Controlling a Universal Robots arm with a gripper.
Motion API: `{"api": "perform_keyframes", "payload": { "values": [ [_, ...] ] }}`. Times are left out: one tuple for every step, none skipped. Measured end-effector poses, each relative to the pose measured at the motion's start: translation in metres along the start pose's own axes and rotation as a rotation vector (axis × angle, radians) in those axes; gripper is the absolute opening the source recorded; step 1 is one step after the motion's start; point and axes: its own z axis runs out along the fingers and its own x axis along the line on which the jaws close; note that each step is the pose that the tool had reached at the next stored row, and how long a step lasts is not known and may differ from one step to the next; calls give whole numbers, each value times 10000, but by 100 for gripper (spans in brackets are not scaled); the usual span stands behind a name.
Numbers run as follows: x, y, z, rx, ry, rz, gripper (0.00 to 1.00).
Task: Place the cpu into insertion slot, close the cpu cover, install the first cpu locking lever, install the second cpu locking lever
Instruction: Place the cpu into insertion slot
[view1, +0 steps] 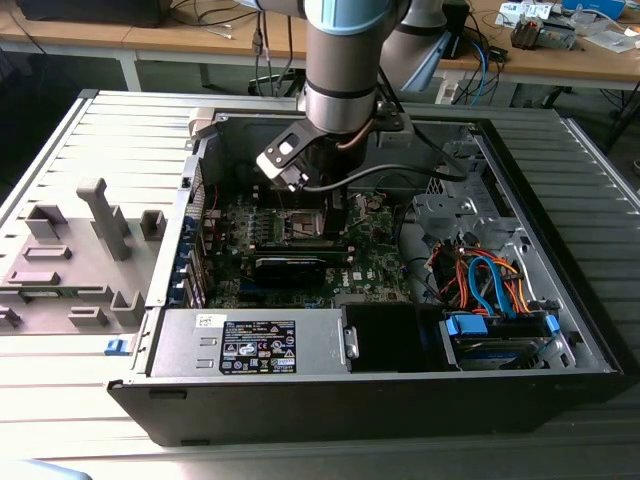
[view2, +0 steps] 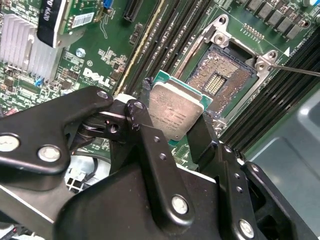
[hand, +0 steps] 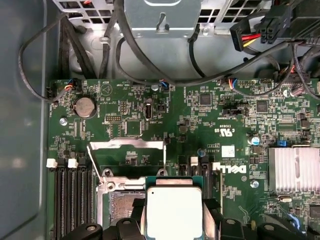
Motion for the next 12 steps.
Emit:
{"api": "perform_keyframes", "payload": {
  "values": [
    [3, -4, 4, 0, 0, -5, 55],
    [4, -7, 6, 1, -2, -7, 55],
    [4, -12, 7, 1, -2, -8, 55],
    [4, -19, 10, 1, -1, -8, 55],
    [5, -21, 12, 0, 0, -8, 55],
    [5, -22, 14, 0, -1, -9, 55],
    [5, -23, 15, 1, -1, -10, 55],
    [5, -24, 16, 1, -1, -9, 55],
    [5, -25, 17, 0, -1, -8, 55],
    [5, -26, 19, 1, 0, -9, 55],
    [5, -28, 21, 0, 0, -8, 55],
    [5, -28, 21, 1, 0, -8, 55]
  ]
}}
